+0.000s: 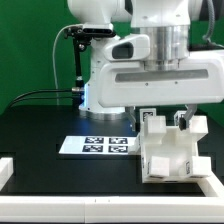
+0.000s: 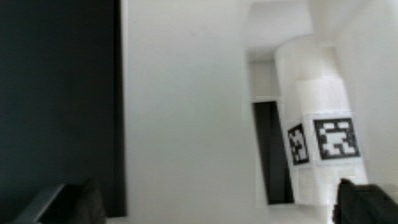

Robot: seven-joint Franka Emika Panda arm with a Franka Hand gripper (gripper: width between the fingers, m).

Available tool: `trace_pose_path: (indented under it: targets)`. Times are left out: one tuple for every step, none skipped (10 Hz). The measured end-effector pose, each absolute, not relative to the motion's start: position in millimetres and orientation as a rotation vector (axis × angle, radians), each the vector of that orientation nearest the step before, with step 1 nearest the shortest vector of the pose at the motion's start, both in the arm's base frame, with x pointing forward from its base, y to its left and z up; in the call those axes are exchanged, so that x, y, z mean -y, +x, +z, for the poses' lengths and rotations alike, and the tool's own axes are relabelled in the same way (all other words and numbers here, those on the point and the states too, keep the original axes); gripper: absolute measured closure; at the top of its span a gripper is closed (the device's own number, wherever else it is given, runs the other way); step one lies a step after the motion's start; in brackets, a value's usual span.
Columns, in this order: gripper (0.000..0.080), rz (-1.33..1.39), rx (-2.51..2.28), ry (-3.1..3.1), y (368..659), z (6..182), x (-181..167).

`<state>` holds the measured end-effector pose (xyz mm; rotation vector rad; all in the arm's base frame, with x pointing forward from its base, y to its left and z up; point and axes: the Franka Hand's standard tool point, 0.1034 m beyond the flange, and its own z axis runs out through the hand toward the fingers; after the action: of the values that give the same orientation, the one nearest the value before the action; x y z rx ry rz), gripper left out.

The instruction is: Assemble chair

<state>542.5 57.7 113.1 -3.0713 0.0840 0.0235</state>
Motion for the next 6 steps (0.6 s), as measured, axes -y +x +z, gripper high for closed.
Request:
trace_pose_path:
  targets:
    - [0.015,0.032,-0.084,-3.07,536.7,111.7,-52.7]
    - [0.015,0.037,-0.094,-3.064,536.1,115.0,-50.2]
    - [0.015,0.033,-0.096,-3.056,536.6,123.0,-52.3]
    - [0.015,0.032,-0.095,-3.045,536.5,131.4,-53.9]
    - [0.015,0.026,-0.101,-3.04,535.3,135.0,-55.6]
    - [0.015,0.017,-0.115,-3.032,536.2,142.2,-57.5]
